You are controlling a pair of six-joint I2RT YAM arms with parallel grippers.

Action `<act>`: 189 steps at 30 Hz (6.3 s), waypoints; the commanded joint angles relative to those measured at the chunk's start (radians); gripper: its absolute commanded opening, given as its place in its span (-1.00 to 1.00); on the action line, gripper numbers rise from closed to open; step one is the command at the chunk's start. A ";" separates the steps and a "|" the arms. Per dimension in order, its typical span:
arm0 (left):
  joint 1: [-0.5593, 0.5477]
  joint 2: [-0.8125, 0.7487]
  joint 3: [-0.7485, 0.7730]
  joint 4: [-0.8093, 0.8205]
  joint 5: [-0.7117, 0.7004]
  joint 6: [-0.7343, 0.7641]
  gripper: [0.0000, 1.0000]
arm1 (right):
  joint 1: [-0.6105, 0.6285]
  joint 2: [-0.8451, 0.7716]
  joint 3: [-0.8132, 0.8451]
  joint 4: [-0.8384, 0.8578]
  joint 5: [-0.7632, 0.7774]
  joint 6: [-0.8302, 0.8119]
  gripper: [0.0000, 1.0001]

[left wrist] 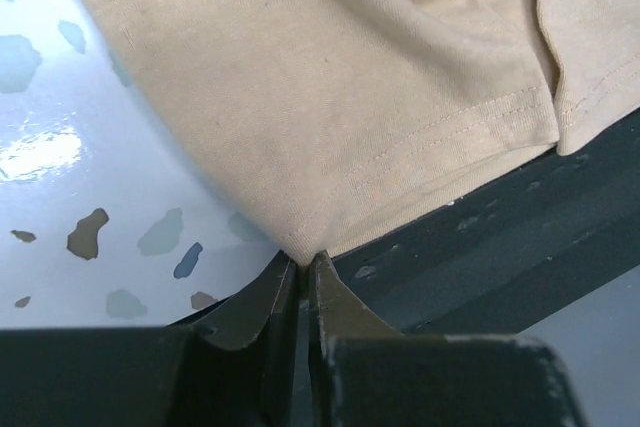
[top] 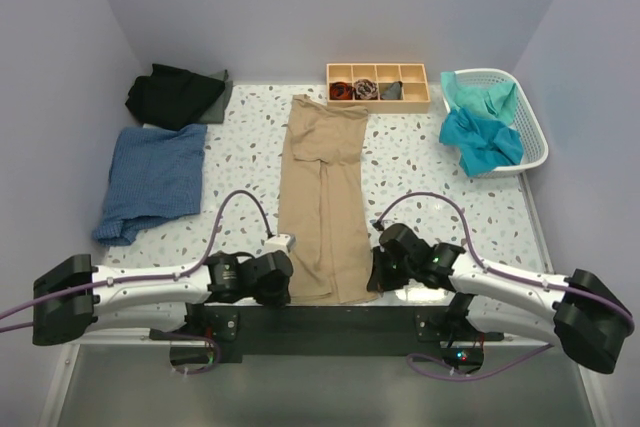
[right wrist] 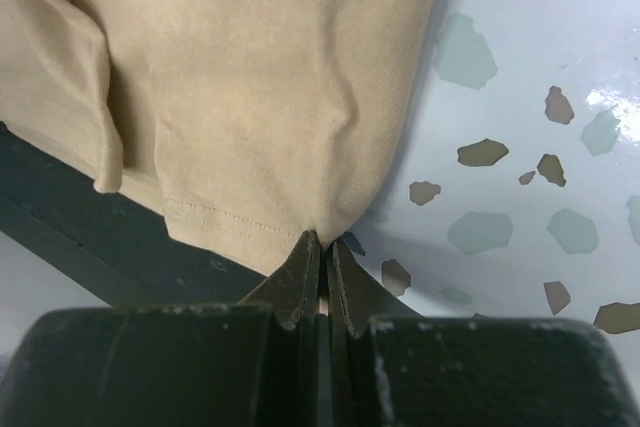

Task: Fold and stack the t-shirts
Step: Fold the tshirt

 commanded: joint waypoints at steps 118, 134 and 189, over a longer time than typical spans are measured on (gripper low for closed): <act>0.693 0.596 0.594 0.158 0.113 0.713 -0.72 | -0.405 0.618 0.827 -0.145 0.077 -0.533 0.45; 0.695 0.604 0.669 0.129 -0.021 0.760 -0.80 | -0.405 0.659 0.794 -0.130 0.015 -0.520 0.43; 0.730 0.678 0.730 0.152 -0.103 0.759 0.90 | -0.405 0.716 0.811 -0.102 0.170 -0.545 0.29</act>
